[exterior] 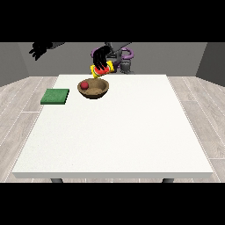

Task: Pick the cup and pour the ball into the bowl, then pick the bowl and place it on the pad

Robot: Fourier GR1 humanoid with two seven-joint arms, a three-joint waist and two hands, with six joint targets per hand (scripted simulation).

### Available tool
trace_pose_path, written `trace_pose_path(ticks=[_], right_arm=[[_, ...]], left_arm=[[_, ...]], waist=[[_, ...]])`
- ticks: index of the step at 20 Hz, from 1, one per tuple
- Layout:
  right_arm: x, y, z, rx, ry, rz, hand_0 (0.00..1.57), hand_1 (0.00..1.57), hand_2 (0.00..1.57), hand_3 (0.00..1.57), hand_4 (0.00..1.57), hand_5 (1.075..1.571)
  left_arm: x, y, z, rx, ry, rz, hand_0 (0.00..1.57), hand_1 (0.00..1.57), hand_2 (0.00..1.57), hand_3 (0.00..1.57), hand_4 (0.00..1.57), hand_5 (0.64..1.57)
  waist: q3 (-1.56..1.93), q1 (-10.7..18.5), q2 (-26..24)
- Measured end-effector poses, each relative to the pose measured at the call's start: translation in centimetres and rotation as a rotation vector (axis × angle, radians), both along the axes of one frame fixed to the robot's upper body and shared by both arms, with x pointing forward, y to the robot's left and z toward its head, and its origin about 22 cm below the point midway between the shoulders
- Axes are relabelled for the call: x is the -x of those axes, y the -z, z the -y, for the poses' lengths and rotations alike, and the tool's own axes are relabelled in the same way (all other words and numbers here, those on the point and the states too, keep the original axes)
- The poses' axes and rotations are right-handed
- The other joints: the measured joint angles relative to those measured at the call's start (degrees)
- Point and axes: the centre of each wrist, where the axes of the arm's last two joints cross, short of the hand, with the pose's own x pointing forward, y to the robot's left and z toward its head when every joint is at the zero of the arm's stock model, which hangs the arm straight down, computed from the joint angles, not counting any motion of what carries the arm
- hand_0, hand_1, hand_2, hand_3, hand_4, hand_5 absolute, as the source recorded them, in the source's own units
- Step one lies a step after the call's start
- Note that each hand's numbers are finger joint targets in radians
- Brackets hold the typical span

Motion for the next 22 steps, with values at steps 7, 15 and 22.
trace_pose_path(ticks=[7, 15, 22], right_arm=[[1.3, 1.0, 0.4, 0.01, 0.06, -0.062, 0.0, 0.0, 0.0, 0.11, 0.74, 1.551], [2.3, 2.7, -0.6, 0.007, 0.118, -0.105, 0.0, 0.0, 0.0, 0.0, 0.78, 1.555], [3.3, 6.1, -4.1, -0.03, 0.167, -0.139, 0.0, 0.0, 0.0, 0.0, 0.73, 1.566]], left_arm=[[-1.3, -2.2, -3.6, 0.384, -0.038, -0.019, 0.95, 0.95, 1.37, 1.08, 1.3, 1.556], [-3.5, -7.7, -11.0, 1.183, -0.121, -0.053, 0.0, 0.0, 0.0, 0.0, 1.09, 1.571], [-4.4, -12.2, -19.7, 1.69, -0.037, -0.144, 0.0, 0.0, 0.0, 0.0, 1.05, 1.563]], waist=[[-0.18, 4.3, -2.7], [-0.76, 10.0, -4.1], [-0.44, 14.2, -0.8]])
